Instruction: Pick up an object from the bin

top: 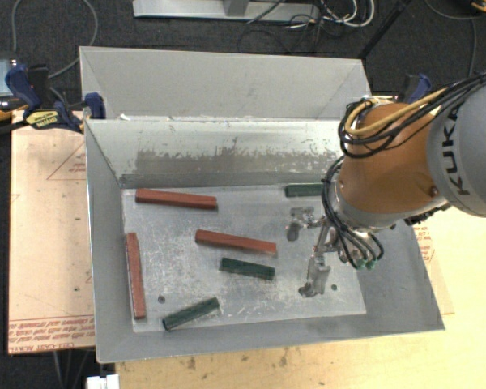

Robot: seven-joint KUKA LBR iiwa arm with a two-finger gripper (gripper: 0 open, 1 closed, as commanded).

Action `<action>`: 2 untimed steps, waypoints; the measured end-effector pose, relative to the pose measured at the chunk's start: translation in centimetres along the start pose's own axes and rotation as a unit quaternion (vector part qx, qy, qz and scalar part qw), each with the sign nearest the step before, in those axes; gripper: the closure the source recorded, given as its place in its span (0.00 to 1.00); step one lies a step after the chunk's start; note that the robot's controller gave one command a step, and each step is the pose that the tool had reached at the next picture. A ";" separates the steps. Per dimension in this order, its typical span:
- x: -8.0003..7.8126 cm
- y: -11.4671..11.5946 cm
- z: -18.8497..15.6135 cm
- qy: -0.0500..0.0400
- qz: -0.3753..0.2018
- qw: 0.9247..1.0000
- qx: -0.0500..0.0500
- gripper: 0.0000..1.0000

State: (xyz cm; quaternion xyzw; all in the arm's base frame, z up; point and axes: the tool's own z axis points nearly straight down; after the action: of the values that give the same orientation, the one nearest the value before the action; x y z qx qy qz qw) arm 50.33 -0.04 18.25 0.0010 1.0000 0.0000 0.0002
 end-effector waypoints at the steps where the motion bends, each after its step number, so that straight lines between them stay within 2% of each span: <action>1: -1.4 1.5 1.8 0.000 -0.073 0.997 -0.001 0.00; 2: -1.1 6.2 11.6 0.003 -0.033 0.999 -0.002 0.00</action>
Offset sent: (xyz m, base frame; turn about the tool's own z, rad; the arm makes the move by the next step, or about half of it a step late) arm 0.0137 0.0147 -0.0176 -0.1479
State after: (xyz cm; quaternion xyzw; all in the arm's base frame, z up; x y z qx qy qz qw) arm 51.45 6.12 6.64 -0.0325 0.9995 0.0017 -0.0024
